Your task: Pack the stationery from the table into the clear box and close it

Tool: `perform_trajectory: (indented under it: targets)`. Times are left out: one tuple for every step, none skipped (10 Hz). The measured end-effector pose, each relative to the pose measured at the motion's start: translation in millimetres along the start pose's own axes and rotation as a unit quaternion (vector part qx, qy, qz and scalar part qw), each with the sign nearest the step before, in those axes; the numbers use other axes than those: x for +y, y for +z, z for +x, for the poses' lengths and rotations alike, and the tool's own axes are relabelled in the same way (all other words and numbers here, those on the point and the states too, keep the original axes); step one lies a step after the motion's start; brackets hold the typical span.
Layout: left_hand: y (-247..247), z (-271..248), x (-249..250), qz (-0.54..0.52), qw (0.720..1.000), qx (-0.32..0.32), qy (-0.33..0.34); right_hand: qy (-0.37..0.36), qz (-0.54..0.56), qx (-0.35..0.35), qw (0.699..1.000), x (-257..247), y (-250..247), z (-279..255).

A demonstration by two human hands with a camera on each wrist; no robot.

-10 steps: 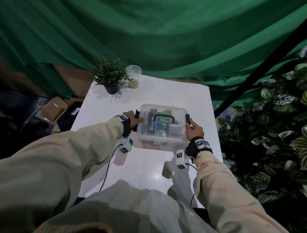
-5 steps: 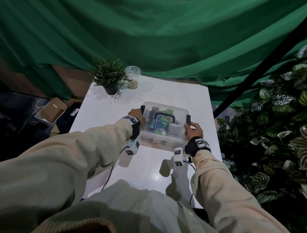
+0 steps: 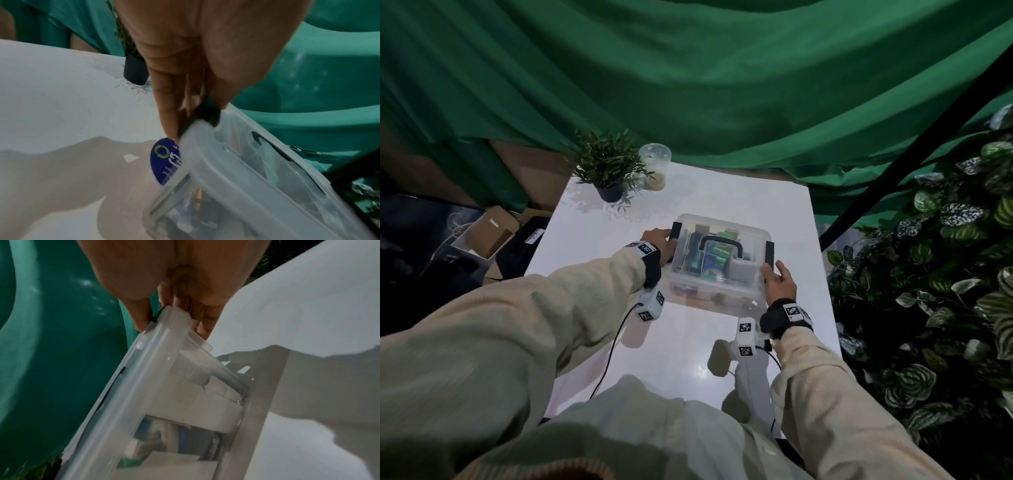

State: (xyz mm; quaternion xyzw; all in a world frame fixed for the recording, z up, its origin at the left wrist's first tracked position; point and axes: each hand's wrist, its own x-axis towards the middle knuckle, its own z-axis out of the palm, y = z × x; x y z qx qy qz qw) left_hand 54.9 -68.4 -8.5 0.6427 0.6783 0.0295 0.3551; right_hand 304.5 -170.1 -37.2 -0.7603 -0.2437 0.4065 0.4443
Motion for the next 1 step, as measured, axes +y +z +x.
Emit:
perform_trajectory:
  targets:
    - [-4.7, 4.8, -10.1, -0.021, 0.999, -0.026, 0.004, -0.002, -0.016, 0.012, 1.0, -5.7, -0.1, -5.5]
